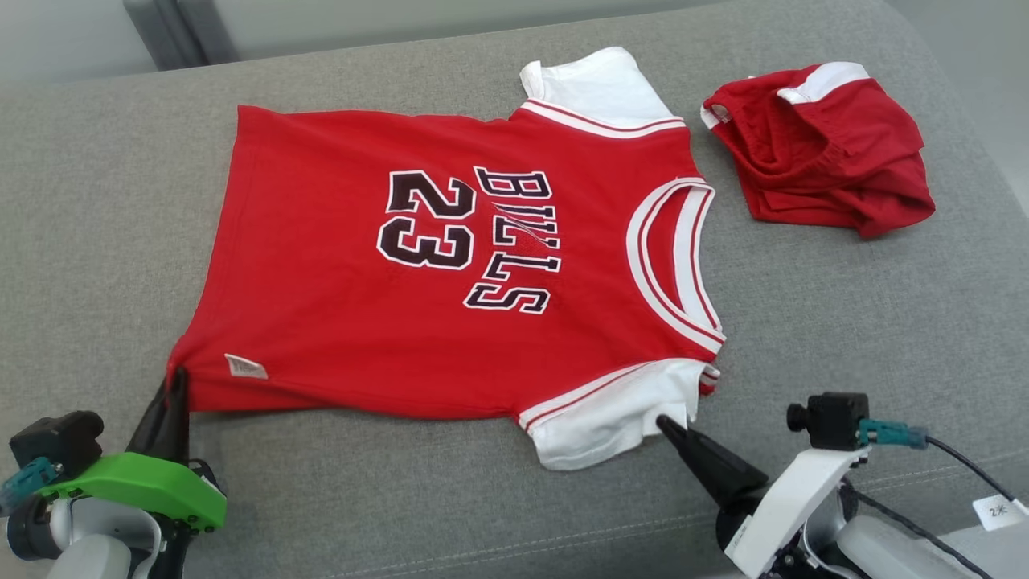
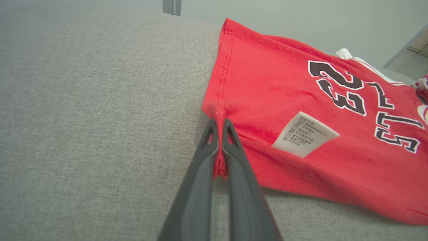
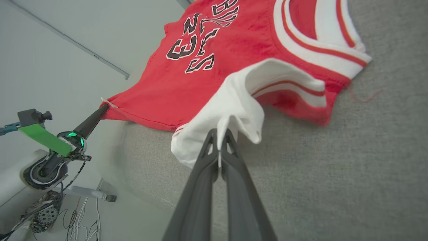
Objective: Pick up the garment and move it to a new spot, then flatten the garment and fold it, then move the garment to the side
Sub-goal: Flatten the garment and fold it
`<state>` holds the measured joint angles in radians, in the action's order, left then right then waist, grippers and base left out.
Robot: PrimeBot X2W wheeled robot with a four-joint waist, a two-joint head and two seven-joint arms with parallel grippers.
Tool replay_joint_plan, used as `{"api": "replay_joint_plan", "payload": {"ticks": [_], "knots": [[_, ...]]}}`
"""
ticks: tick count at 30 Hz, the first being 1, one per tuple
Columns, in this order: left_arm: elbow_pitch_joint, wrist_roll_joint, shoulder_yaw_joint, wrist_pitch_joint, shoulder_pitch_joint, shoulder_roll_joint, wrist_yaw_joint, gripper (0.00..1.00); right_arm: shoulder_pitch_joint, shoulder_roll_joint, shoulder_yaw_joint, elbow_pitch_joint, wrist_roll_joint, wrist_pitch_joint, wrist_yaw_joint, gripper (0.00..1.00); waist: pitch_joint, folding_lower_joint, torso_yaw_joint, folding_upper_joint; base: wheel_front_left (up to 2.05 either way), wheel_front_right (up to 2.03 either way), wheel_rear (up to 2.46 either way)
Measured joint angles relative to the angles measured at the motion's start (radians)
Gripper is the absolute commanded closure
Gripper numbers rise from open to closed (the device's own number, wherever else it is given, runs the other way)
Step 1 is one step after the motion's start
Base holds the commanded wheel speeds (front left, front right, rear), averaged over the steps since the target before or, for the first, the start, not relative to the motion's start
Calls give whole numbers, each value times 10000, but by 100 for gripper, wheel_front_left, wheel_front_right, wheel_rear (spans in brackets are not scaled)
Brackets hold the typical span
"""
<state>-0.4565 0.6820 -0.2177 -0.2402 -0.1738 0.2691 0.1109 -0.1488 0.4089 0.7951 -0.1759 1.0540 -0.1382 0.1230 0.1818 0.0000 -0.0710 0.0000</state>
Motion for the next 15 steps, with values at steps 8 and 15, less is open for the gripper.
{"api": "replay_joint_plan", "payload": {"ticks": [8,15], "knots": [[278,2,382,-35,176,169,8,100,817,217,654,1267,2019,1292,0,100,90,0,-261,0,0,0,0],[575,-4,443,-86,219,211,48,100,793,408,130,2748,3208,1461,0,100,132,0,-490,0,0,0,0]]}}
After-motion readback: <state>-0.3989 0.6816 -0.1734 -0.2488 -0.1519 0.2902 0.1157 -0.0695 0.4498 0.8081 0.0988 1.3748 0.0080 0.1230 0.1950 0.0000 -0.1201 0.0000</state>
